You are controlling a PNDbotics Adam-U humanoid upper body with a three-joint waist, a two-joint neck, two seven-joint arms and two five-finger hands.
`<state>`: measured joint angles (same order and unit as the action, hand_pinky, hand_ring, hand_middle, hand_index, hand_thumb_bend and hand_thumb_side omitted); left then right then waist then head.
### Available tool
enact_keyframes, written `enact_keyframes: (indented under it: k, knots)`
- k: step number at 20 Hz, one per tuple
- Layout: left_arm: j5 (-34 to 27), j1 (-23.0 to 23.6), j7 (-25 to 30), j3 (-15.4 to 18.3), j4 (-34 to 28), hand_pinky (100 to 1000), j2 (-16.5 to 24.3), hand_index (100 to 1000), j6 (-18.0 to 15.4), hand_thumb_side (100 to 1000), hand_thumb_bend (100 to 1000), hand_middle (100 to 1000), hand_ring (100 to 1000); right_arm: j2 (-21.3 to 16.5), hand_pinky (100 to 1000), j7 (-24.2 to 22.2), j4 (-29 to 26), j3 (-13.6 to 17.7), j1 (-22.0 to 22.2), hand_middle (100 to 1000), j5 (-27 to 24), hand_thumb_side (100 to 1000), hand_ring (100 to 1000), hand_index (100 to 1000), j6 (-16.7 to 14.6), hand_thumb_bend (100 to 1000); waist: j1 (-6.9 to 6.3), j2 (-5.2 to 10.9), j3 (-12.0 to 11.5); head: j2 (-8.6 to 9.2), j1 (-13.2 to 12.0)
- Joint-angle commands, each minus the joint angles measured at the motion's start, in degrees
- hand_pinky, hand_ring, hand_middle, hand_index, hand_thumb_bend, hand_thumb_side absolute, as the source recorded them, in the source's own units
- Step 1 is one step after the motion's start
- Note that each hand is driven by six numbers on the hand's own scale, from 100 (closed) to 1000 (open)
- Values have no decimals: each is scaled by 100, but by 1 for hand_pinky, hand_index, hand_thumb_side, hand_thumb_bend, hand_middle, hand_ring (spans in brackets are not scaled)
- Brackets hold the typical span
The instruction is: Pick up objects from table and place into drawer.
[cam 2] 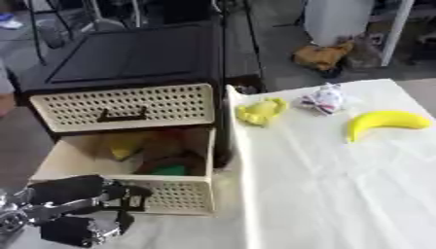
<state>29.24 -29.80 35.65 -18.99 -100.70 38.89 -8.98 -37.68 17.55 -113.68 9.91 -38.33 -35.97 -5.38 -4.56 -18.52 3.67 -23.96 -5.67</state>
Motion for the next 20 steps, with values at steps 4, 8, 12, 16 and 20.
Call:
enact_keyframes:
  k: [4, 8, 12, 16, 20]
  knots:
    - [217, -179, -284, 174, 155, 100, 274, 1000, -107, 1000, 100, 630, 100, -76, 588, 7, -91, 72, -125, 540, -51, 982, 773, 796, 16, 171, 1, 51, 55, 136, -68]
    - [208, -260, -370, 171, 259, 100, 267, 1000, -145, 1000, 100, 626, 100, -57, 588, 8, -91, 78, -150, 540, -53, 975, 773, 796, 37, 169, -12, 18, 77, 175, -96]
    - [191, -322, -357, 166, 390, 100, 250, 1000, -129, 1000, 100, 620, 100, -48, 587, 15, -91, 86, -174, 539, -56, 967, 771, 794, 38, 166, -19, -25, 120, 203, -118]
    - [26, -348, -126, 104, 459, 100, 193, 1000, -107, 1000, 100, 606, 100, -35, 587, 27, -91, 94, -180, 538, -55, 962, 772, 794, 51, 166, -29, -53, 136, 215, -124]
    - [33, -414, -84, 159, 464, 100, 208, 1000, -68, 1000, 100, 615, 100, -17, 587, 14, -91, 90, -203, 538, -56, 972, 771, 794, 65, 167, -37, -81, 171, 232, -141]
